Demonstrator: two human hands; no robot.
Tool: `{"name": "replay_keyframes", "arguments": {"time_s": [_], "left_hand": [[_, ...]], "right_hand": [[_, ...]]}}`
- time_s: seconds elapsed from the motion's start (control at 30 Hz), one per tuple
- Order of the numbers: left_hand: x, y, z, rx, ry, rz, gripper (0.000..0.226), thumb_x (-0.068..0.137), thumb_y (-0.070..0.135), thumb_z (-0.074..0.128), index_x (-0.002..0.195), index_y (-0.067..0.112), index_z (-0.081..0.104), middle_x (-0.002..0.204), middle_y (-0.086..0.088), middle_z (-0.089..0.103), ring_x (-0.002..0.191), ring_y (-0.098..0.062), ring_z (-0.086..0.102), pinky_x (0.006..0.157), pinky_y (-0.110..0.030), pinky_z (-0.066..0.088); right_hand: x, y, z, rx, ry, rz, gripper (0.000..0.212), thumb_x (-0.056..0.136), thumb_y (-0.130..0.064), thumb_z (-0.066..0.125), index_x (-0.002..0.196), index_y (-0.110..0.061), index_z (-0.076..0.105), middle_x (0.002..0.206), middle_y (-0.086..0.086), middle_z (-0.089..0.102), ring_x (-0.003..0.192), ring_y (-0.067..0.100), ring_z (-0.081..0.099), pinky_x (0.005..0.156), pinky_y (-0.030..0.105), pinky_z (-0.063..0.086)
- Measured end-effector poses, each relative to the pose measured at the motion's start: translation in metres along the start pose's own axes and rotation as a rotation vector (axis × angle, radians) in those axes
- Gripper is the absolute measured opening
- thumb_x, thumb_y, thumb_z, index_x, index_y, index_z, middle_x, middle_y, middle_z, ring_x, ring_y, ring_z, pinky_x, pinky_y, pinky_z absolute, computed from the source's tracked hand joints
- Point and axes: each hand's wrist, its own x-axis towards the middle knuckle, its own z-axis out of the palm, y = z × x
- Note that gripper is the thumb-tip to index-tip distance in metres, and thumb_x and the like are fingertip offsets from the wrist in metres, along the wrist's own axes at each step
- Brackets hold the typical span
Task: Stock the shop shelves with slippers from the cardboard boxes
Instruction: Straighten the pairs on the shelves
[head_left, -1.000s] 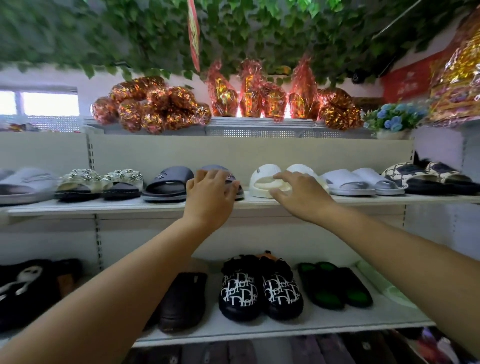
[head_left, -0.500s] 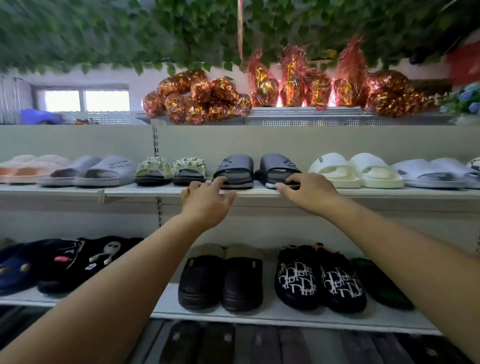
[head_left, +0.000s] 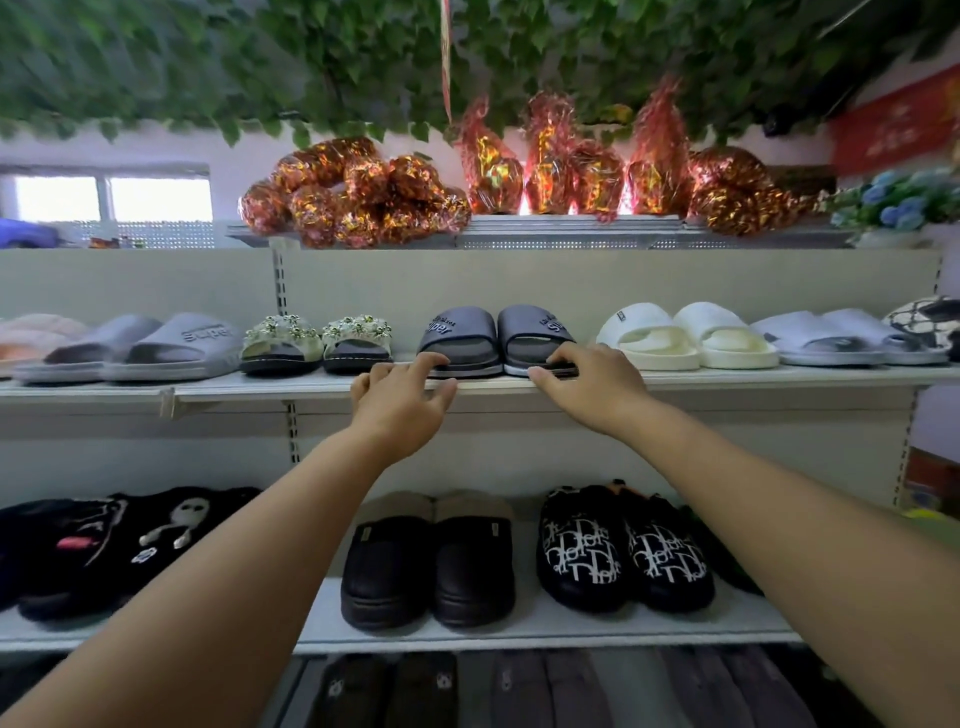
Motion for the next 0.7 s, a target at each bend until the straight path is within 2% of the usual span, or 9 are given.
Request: {"name": "replay_keyframes", "arguments": {"time_s": [0.13,0.2,0.3,0.4,0.53,0.63,0.7], "left_hand": [[-0.008,0.001,-0.017,-0.054,-0.070,0.002,0.049,0.102,0.057,0.042,0.148,0.040,0.040,0.144,-0.007,0.053,0.145,-0.025,0.027,0.115,-0.040,0.019],[-0.017,-0.002,-0.022,-0.137,-0.043,0.016,0.053,0.102,0.053,0.047,0.152,0.037,0.038,0.147,-0.008,0.050,0.147,-0.024,0.025,0.117,-0.040,0.022],[-0.030,-0.016,-0.024,-0.175,0.051,0.037,0.055,0.102,0.049,0.049,0.152,0.027,0.042,0.148,-0.002,0.052,0.145,-0.024,0.027,0.118,-0.044,0.029],[-0.040,-0.034,-0.034,-0.129,0.132,-0.023,0.053,0.103,0.046,0.049,0.149,0.019,0.047,0.150,-0.002,0.051,0.144,-0.026,0.030,0.117,-0.045,0.031],[-0.054,-0.070,-0.052,-0.026,0.181,-0.123,0.050,0.104,0.038,0.047,0.150,0.018,0.046,0.155,-0.007,0.044,0.144,-0.030,0.033,0.119,-0.044,0.028],[-0.060,-0.102,-0.064,0.097,0.155,-0.177,0.053,0.103,0.042,0.048,0.151,0.019,0.044,0.155,-0.012,0.044,0.144,-0.033,0.035,0.119,-0.046,0.028],[-0.059,-0.115,-0.076,0.105,0.142,-0.204,0.056,0.102,0.045,0.050,0.151,0.019,0.044,0.153,-0.013,0.046,0.143,-0.034,0.037,0.118,-0.047,0.031]], "right_hand": [[-0.004,0.000,-0.009,-0.008,-0.093,-0.013,0.060,0.088,-0.068,0.055,0.135,-0.030,0.056,0.136,0.005,0.058,0.130,0.029,0.049,0.109,0.044,0.042],[-0.012,-0.004,-0.012,0.020,-0.070,-0.020,0.066,0.090,-0.064,0.057,0.143,-0.027,0.050,0.142,0.007,0.053,0.135,0.029,0.044,0.113,0.045,0.038],[-0.023,-0.016,-0.014,0.059,0.021,-0.091,0.060,0.093,-0.051,0.062,0.143,-0.019,0.050,0.141,0.008,0.051,0.135,0.026,0.041,0.113,0.041,0.036],[-0.030,-0.037,-0.016,0.101,0.077,-0.219,0.047,0.094,-0.041,0.066,0.133,-0.016,0.059,0.136,0.007,0.056,0.130,0.026,0.046,0.107,0.034,0.037],[-0.026,-0.074,-0.010,0.091,-0.014,-0.399,0.044,0.097,-0.042,0.063,0.133,-0.018,0.061,0.134,0.003,0.059,0.128,0.022,0.049,0.103,0.031,0.037],[-0.023,-0.094,0.003,0.112,-0.077,-0.472,0.041,0.098,-0.038,0.063,0.132,-0.016,0.062,0.133,0.003,0.062,0.125,0.021,0.052,0.100,0.029,0.038],[-0.019,-0.104,0.017,0.133,-0.105,-0.494,0.038,0.097,-0.036,0.065,0.129,-0.015,0.064,0.129,0.005,0.065,0.121,0.022,0.056,0.101,0.032,0.043]]}}
